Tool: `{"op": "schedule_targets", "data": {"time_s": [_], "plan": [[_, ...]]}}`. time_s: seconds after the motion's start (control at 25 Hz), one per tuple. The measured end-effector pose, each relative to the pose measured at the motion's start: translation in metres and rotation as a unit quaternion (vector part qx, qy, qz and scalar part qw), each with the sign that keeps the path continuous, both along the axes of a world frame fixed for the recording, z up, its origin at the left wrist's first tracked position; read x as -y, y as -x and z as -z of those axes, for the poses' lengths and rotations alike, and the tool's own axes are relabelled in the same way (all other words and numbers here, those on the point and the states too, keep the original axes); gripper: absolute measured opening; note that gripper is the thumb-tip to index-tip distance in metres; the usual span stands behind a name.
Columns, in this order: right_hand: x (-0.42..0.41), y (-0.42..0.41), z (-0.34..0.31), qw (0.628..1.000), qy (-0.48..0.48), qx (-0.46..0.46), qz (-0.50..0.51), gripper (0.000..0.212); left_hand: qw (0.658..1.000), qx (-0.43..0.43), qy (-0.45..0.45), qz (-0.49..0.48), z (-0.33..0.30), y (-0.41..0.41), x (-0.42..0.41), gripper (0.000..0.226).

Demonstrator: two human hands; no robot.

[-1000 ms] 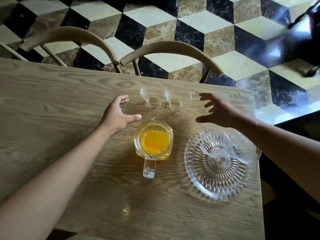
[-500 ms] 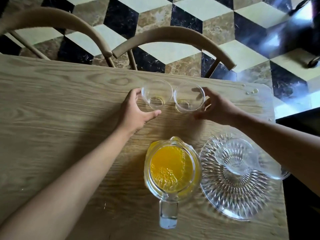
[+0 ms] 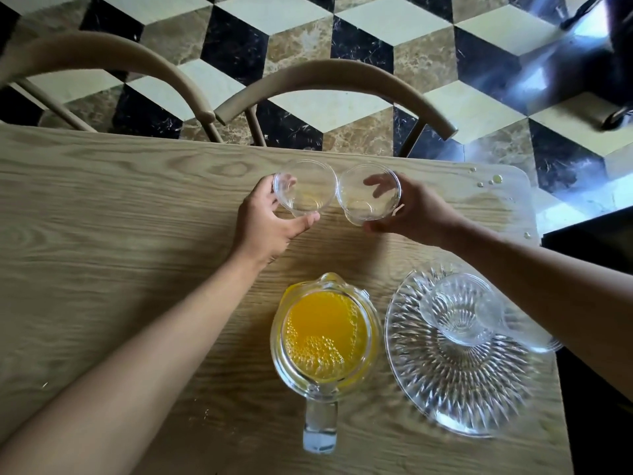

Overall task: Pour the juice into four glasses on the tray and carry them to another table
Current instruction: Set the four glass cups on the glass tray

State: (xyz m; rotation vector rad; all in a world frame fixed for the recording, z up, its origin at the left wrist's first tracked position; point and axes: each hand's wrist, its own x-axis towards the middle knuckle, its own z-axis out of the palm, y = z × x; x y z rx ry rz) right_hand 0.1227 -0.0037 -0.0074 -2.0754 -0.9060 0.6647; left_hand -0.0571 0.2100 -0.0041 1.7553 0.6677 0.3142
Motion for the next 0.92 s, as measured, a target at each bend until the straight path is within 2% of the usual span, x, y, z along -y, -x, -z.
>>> {"op": "schedule_targets", "data": {"time_s": [0.2, 0.48, 0.72, 0.92], "plan": [[0.011, 0.003, -0.033, 1.000, -0.024, 0.011, -0.003, 0.071, 1.000, 0.008, -0.016, 0.011, -0.038, 0.007, 0.003, 0.078], [0.044, 0.006, -0.113, 0.995, -0.080, 0.064, 0.008, 0.067, 0.996, 0.038, -0.077, 0.015, -0.139, 0.017, 0.018, 0.081], [0.121, 0.029, -0.177, 0.989, -0.113, 0.095, 0.007, 0.070, 0.987, 0.050, -0.154, 0.010, -0.218, 0.043, 0.090, 0.076], [0.185, 0.053, -0.178, 0.986, -0.112, 0.115, 0.034, 0.069, 0.978, 0.050, -0.203, 0.005, -0.224, 0.071, 0.159, 0.077]]}}
